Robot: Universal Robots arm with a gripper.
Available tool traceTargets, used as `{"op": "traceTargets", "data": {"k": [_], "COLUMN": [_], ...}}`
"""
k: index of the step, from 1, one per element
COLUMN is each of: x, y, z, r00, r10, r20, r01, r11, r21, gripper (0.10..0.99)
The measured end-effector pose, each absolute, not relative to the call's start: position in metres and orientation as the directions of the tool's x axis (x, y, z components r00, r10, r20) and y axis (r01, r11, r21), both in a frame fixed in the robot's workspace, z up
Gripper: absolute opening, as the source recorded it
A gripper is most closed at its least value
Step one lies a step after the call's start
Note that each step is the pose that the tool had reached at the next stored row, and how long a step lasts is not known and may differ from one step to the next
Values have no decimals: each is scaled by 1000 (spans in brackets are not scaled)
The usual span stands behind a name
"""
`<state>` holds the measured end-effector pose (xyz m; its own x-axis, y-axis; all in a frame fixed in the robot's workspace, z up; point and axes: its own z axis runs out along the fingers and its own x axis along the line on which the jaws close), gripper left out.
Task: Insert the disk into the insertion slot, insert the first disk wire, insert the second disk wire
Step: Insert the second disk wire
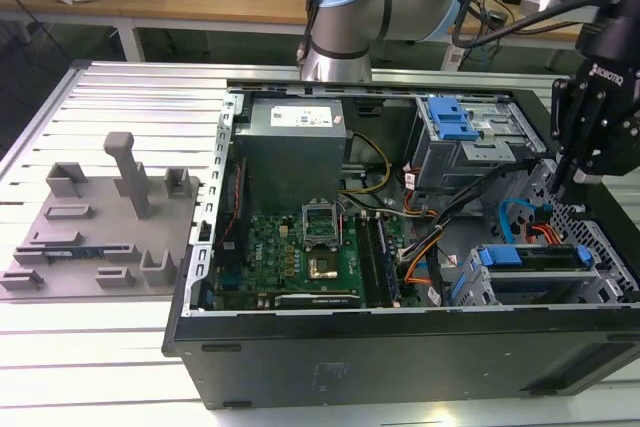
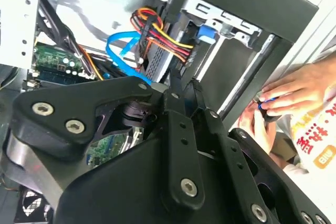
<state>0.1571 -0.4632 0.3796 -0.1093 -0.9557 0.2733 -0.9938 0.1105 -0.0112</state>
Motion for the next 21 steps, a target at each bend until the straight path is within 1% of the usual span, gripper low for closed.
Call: {"op": "traceTargets", "data": {"k": [2, 3, 7, 10, 21], "x": [153, 152, 151, 151, 151], "y": [-462, -461, -462, -463, -469], "z": [379, 379, 379, 378, 370], "r00": [-109, -109, -122, -130, -133], "r10": [-955, -955, -953, -951, -945], "r20": [276, 277, 278, 281, 298], "r01": [-994, -994, -992, -990, -989], "r11": [110, 110, 125, 140, 146], "r21": [-12, -12, -9, 16, 22], "gripper": [251, 318, 318, 318, 318]}}
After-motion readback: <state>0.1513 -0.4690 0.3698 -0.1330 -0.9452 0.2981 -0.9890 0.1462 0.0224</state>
